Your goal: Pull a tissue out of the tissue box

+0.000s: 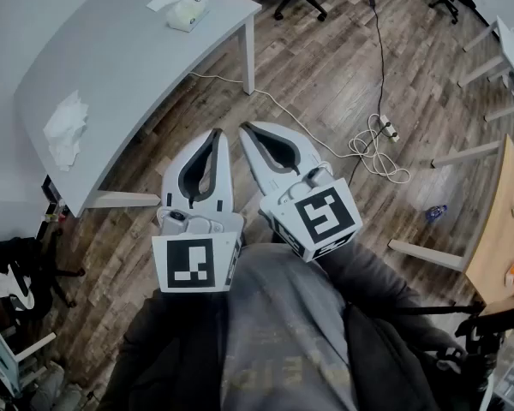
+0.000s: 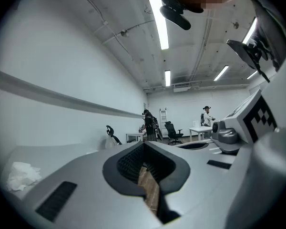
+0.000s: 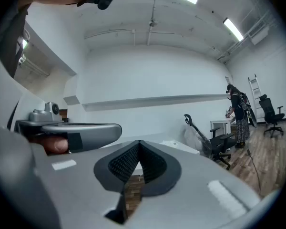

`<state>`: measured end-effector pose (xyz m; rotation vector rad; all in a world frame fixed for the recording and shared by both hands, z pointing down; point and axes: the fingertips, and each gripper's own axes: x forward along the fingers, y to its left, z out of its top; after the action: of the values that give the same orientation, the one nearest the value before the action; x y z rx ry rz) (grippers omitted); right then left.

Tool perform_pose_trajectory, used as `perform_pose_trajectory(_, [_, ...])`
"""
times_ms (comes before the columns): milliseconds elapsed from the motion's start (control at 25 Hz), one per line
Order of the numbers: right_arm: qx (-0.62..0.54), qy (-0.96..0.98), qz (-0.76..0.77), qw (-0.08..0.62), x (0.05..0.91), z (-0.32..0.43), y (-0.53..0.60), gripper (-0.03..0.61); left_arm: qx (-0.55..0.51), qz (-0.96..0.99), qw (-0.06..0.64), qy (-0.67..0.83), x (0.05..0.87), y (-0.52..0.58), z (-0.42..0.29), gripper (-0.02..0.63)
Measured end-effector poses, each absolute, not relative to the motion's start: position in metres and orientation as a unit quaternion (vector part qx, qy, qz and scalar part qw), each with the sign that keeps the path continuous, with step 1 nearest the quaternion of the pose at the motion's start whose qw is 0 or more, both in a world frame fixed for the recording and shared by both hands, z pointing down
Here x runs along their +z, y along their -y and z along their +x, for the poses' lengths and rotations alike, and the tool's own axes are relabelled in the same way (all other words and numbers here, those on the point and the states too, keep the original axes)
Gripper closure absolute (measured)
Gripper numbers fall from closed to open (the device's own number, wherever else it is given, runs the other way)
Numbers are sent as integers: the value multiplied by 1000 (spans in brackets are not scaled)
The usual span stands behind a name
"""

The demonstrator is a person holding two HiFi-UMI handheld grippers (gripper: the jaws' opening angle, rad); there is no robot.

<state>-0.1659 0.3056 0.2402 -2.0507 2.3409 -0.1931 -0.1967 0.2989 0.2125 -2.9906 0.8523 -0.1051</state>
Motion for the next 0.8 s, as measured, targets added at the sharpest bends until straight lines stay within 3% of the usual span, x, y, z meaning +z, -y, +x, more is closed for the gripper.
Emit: perform_pose_trajectory(800, [-64, -780, -623, 19, 247, -102, -315, 575, -41, -950, 16, -310, 223, -312, -130, 617])
